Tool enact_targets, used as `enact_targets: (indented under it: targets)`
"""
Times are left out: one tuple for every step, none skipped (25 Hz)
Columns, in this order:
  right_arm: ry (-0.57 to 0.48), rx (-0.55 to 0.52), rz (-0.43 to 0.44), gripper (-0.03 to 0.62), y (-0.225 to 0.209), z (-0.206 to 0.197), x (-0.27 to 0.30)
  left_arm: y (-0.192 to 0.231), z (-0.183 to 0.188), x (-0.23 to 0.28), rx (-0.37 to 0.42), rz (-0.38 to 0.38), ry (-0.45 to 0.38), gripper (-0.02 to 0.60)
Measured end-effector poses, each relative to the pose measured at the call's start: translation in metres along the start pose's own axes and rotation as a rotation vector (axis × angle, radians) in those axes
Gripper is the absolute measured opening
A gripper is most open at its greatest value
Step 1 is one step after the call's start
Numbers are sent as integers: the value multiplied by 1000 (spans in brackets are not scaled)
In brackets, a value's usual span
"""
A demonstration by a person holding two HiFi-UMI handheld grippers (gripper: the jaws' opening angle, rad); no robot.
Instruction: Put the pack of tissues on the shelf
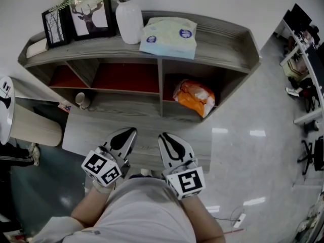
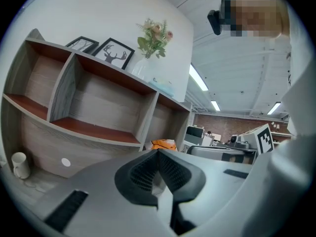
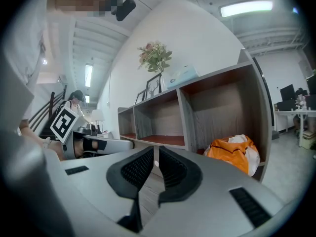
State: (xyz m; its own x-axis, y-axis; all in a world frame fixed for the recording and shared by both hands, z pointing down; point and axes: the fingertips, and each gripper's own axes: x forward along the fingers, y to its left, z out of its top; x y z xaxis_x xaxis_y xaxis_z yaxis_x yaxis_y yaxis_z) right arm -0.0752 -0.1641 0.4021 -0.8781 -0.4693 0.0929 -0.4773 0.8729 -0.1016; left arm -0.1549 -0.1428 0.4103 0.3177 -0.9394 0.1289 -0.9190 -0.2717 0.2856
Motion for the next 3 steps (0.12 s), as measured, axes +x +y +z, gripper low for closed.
enact_targets:
  targets:
    - [1, 3, 1, 46, 0, 0, 0, 0, 0, 0, -3, -2, -2, 17]
    - [1, 5, 3, 44, 0, 0, 0, 0, 1, 0, -7, -4, -4, 17]
    - [1, 7, 4, 43, 0, 0, 0, 0, 1, 0, -10, -5, -6, 17]
